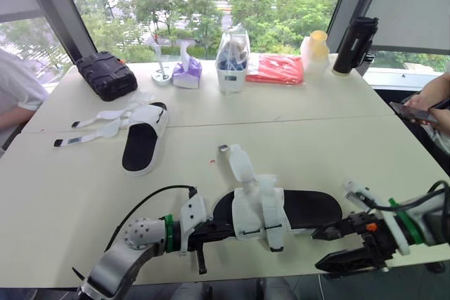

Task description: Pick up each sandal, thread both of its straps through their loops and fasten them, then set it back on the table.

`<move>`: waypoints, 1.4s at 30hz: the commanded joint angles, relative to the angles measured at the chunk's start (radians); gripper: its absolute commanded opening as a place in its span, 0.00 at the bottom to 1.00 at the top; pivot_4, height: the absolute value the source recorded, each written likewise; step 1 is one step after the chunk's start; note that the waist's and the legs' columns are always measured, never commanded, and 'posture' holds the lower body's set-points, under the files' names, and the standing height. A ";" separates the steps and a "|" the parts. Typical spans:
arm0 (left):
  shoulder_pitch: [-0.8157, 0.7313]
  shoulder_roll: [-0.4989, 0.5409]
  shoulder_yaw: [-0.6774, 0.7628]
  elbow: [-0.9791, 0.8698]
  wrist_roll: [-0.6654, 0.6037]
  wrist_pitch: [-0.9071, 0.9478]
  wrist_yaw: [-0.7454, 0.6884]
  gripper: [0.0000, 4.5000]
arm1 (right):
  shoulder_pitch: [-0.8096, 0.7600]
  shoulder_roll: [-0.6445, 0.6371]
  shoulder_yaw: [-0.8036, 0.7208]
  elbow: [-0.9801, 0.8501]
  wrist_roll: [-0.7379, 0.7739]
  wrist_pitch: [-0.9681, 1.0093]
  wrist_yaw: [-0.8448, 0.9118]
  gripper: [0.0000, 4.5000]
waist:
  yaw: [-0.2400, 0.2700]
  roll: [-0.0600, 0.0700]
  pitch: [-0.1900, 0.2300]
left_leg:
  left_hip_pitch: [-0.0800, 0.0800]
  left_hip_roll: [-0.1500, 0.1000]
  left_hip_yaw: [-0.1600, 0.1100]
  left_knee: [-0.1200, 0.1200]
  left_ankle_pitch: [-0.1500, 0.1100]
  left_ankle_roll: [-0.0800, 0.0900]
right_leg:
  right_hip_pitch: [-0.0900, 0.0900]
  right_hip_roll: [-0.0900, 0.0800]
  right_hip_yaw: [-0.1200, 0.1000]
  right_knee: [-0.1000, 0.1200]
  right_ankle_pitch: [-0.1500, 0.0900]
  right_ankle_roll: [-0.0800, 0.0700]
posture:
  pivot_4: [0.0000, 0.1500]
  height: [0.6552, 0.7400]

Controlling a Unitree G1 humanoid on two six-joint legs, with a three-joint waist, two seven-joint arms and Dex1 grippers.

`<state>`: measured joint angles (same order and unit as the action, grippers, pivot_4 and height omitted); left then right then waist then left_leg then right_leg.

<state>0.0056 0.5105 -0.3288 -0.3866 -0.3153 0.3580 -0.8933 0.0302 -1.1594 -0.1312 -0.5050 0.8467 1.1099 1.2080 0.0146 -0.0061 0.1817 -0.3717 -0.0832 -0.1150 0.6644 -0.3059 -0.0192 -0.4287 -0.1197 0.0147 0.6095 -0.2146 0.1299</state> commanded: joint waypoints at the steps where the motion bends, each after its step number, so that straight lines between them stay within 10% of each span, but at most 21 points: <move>1: 0.019 0.012 -0.035 0.003 0.011 0.017 -0.011 0.00 | -0.027 0.076 0.054 -0.040 0.005 -0.024 -0.063 0.99 | 0.000 0.000 0.000 | 0.000 0.000 0.000 0.000 0.000 0.000 | 0.000 0.000 0.000 0.000 0.000 0.000 | 1.00 1.00; 16: 0.017 0.020 -0.034 -0.006 0.007 0.029 -0.007 0.00 | -0.174 0.273 0.247 -0.038 -0.007 -0.008 -0.202 0.99 | 0.000 0.000 0.000 | 0.000 0.000 -0.001 0.000 0.000 0.000 | 0.000 0.001 0.000 0.000 0.000 0.000 | 1.00 1.00; 19: 0.016 0.019 -0.034 -0.006 0.008 0.029 -0.006 0.00 | -0.180 0.280 0.266 -0.029 -0.016 -0.009 -0.209 0.80 | 0.000 0.000 0.000 | 0.000 0.000 -0.001 0.000 0.000 0.000 | 0.000 0.001 0.000 0.000 0.000 0.000 | 1.00 1.00; 26: 0.010 0.019 -0.033 -0.005 0.009 0.029 -0.005 0.00 | -0.198 0.274 0.277 -0.012 -0.015 -0.010 -0.202 0.01 | 0.001 0.000 0.000 | 0.000 0.000 -0.001 0.000 0.000 0.000 | 0.000 0.001 0.000 0.000 0.000 0.000 | 1.00 1.00; 42: -0.040 0.008 -0.060 0.047 0.020 0.056 0.003 0.00 | -0.373 0.024 0.216 -0.076 0.025 -0.088 0.082 0.01 | 0.001 0.000 0.000 | 0.000 0.000 -0.001 0.001 0.000 0.000 | 0.000 0.001 -0.001 0.000 0.000 0.000 | 1.00 1.00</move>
<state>-0.0504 0.5054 -0.3761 -0.3769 -0.3160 0.3859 -0.8938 -0.3162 -1.1248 0.1436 -0.5469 0.8203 1.0513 1.2473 0.0157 -0.0059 0.1818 -0.3720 -0.0829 -0.1160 0.6655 -0.3058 -0.0193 -0.4284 -0.1191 0.0140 0.6096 -0.2146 0.1299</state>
